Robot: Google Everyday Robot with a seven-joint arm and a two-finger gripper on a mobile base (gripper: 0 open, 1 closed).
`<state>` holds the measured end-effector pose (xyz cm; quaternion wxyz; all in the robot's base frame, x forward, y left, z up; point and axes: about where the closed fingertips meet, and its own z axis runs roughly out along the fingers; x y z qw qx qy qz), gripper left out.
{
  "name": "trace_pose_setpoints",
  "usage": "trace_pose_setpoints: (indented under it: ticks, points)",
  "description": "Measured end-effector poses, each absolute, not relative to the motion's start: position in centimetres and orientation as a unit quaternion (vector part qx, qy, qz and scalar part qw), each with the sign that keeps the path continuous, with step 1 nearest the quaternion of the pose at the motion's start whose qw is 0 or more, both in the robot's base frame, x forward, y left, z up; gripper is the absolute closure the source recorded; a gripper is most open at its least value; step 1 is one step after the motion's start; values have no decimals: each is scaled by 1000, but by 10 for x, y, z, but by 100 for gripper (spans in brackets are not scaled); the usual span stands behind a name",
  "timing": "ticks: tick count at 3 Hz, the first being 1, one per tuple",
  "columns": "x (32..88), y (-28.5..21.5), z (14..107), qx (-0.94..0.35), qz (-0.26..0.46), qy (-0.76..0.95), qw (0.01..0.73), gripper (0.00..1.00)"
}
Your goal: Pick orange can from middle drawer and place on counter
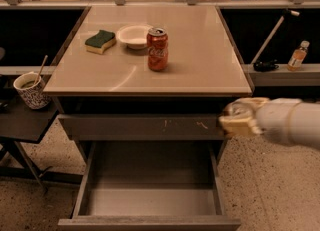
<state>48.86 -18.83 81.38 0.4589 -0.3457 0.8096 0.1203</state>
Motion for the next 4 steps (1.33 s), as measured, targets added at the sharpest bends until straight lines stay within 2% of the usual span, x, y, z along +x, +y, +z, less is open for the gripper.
trace_pose_setpoints:
  ticks: [1,2,4]
  points:
    - [490,-231,839,-328,108,816,464,100]
    - [505,-228,845,-327,107,815,467,100]
    - [554,-243,1011,-329,37,790,516,100]
